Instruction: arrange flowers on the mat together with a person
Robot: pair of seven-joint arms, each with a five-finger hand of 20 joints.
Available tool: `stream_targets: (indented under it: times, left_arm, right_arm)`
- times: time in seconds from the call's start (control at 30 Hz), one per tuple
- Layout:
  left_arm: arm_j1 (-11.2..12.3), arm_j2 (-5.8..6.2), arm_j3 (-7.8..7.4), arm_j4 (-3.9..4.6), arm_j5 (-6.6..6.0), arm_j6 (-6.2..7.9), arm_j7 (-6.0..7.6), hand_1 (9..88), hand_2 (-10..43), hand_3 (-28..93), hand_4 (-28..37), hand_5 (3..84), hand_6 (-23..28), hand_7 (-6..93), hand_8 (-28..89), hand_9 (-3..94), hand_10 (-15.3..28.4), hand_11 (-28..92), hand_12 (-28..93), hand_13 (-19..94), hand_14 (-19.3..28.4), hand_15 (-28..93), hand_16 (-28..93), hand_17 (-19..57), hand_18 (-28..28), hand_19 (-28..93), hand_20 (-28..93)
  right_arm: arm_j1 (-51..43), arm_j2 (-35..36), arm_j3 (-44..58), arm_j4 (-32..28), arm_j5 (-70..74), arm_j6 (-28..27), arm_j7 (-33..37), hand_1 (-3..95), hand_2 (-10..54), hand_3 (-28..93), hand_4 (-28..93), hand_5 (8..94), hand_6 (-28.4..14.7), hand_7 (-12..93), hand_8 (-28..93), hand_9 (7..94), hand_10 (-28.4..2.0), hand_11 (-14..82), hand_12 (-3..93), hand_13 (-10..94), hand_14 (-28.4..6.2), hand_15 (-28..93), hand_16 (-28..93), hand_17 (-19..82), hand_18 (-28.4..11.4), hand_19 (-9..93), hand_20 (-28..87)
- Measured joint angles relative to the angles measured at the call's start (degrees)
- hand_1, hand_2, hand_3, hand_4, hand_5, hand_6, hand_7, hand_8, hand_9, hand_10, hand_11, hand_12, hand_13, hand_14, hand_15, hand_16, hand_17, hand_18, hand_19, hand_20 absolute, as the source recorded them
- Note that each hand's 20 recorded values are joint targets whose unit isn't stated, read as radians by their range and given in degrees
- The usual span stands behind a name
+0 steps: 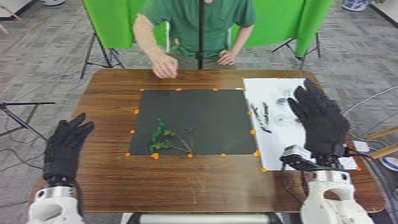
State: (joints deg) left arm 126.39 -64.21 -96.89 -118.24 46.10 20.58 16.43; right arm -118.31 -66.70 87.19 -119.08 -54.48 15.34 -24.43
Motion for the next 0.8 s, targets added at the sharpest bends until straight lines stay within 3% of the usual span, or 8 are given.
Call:
stream_targets:
  times: [0.03, 0.1, 0.43, 0.63, 0.8]
  left_arm:
    - [0.1, 0.00, -0.25, 0.00, 0.16, 1.06, 0.01, 24.5, 30.2, 62, -28.3, 50.4, 6.2, 8.3, -7, 52.1, 15.8, 18, 11, 37, 14.9, 10, 0, 10.0, 7.8, 2, 18]
    - [0.3, 0.00, -0.74, 0.00, 0.54, 1.47, 0.01, 24.7, 30.3, 62, -28.3, 50.5, 6.1, 8.5, -7, 52.3, 15.8, 18, 11, 37, 15.0, 10, 0, 10.1, 7.7, 3, 18]
    - [0.2, 0.02, -0.15, 0.03, 2.96, -0.49, 0.50, 25.8, 28.6, 65, -28.3, 50.7, 5.6, 9.5, -7, 52.8, 15.7, 19, 11, 39, 15.7, 12, 0, 9.8, 8.7, 3, 18]
    - [0.2, -0.02, -0.12, -0.05, 4.66, -1.23, -0.02, 26.9, 11.3, 68, -28.2, 49.8, 5.7, 9.3, -7, 51.8, 15.5, 19, 12, 39, 16.7, 13, 1, 8.0, 10.6, 4, 18]
    - [0.4, -0.26, -0.25, -0.14, 6.07, -1.79, -0.14, 27.3, 8.7, 69, -28.2, 49.4, 5.6, 9.1, -7, 51.4, 15.4, 19, 12, 38, 17.0, 14, 1, 7.7, 10.8, 4, 18]
  right_arm:
    - [-0.6, -0.2, 0.1, -0.2, 0.9, 0.5, 0.0, 3.9, 4.9, 76, -19, 38.7, -4.0, 7, -9, 36.1, -13.4, 2.6, 9.3, 24, -9.4, 4, 12, 15, -13.3, 0, 24]
    - [-1.8, -0.7, 0.5, -0.3, 1.0, 0.7, 0.6, 3.5, 4.8, 76, -19, 38.5, -4.6, 7, -9, 36.0, -13.1, 2.6, 8.5, 24, -8.8, 4, 10, 15, -12.7, 0, 23]
    - [-4.2, -2.3, 2.4, -0.3, -1.9, 0.7, 0.8, 2.9, 5.0, 77, -20, 40.2, -6.2, 8, -9, 37.4, -13.2, 3.4, 8.1, 25, -8.5, 7, 6, 15, -11.7, 1, 22]
    - [-4.8, -2.5, 3.4, -0.3, -1.3, 1.4, 0.5, 2.9, 5.2, 77, -20, 41.4, -6.6, 8, -9, 38.4, -13.0, 3.6, 8.2, 26, -8.7, 8, 5, 16, -12.4, 1, 22]
    - [-4.9, -2.5, 3.4, -0.3, -1.2, 1.5, 0.6, 3.0, 5.6, 77, -20, 42.2, -6.8, 8, -9, 39.2, -13.2, 3.8, 8.4, 28, -9.1, 10, 4, 16, -13.0, 1, 22]
